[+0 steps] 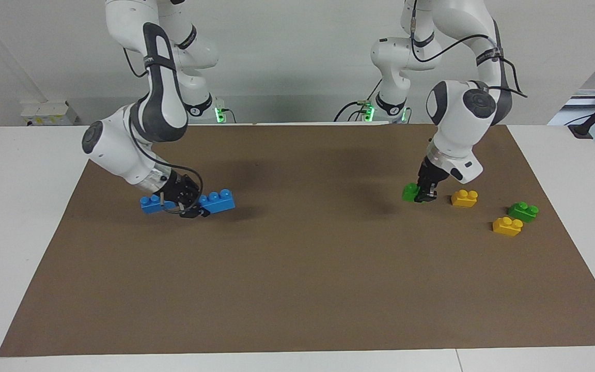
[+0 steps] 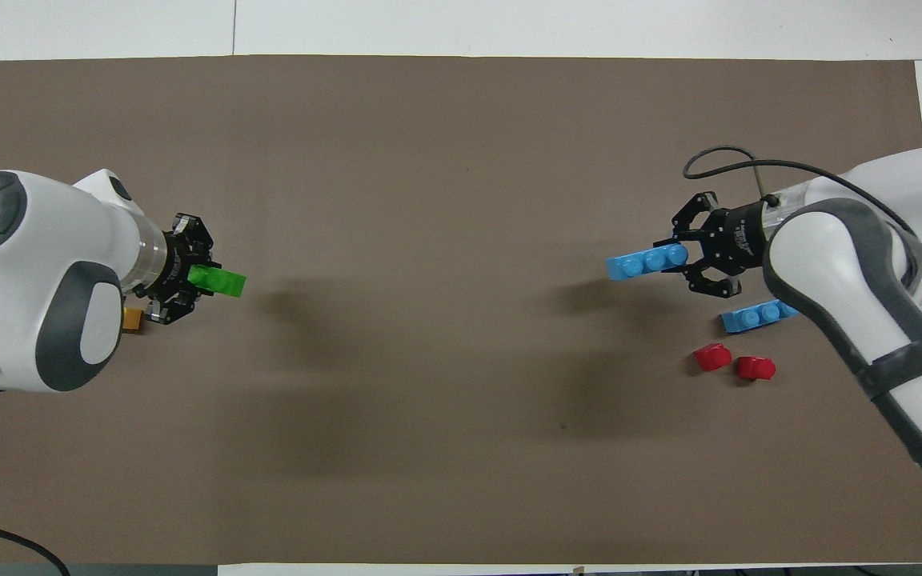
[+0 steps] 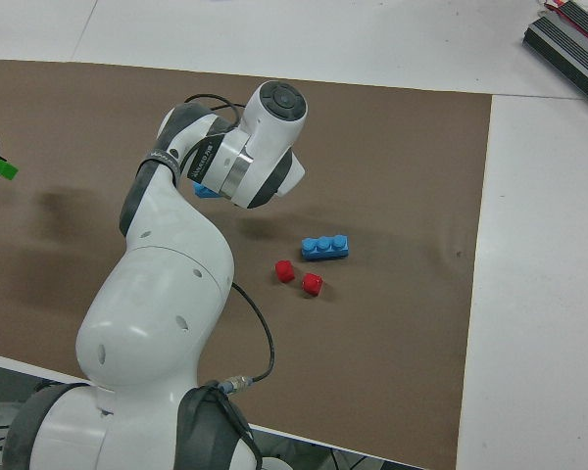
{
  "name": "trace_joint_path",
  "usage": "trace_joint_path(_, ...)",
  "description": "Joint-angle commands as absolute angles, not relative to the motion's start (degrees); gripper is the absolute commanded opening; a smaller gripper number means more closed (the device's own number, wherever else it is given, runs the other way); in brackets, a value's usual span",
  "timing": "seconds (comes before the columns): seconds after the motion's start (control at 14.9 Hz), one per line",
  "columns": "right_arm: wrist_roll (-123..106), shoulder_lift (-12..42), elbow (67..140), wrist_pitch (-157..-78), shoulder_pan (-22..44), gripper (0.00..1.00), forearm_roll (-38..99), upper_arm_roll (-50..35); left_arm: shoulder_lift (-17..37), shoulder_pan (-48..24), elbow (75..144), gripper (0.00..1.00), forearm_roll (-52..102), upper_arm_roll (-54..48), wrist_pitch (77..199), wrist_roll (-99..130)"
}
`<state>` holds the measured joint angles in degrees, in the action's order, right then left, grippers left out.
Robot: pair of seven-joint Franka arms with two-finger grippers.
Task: Remove green block with left arm and hold with right
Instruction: 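Carry the green brick outward while the right gripper carries the blue brick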
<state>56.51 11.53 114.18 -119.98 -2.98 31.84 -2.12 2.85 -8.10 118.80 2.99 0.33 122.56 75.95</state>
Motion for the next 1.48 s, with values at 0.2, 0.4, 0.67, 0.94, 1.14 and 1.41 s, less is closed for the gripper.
trace_joint_path(0.2, 48.0, 17.1, 113.3, -120.0, -8.2, 0.00, 30.8, -2.9, 3.3, 1.9, 119.3, 0.00, 3.0, -0.4, 125.1, 56.1)
trace_joint_path(0.4, 47.6, 17.3, 115.4, -121.9, -9.2, 0.00, 30.8, -2.9, 5.7, 3.8, 118.9, 0.00, 3.0, -0.4, 128.2, 50.9)
trace_joint_path(0.67, 45.0, 18.9, 115.8, -123.6, -11.1, 0.00, 30.8, -2.8, 9.0, 5.1, 118.4, 0.00, 3.0, -0.4, 132.4, 45.5)
trace_joint_path(0.94, 44.8, 19.0, 117.2, -125.9, -11.3, 0.00, 30.7, -2.8, 10.3, 4.7, 117.0, 0.00, 3.0, -0.4, 132.6, 44.1)
trace_joint_path(1.14, 45.5, 19.0, 117.2, -126.2, -10.8, 0.00, 30.7, -2.8, 11.8, 4.2, 116.8, 0.00, 3.0, -0.4, 133.8, 43.2)
trace_joint_path(1.41, 49.0, 18.9, 117.9, -128.4, -9.4, 0.00, 30.7, -2.8, 13.8, 4.1, 116.5, 0.00, 3.0, -0.4, 135.3, 43.7)
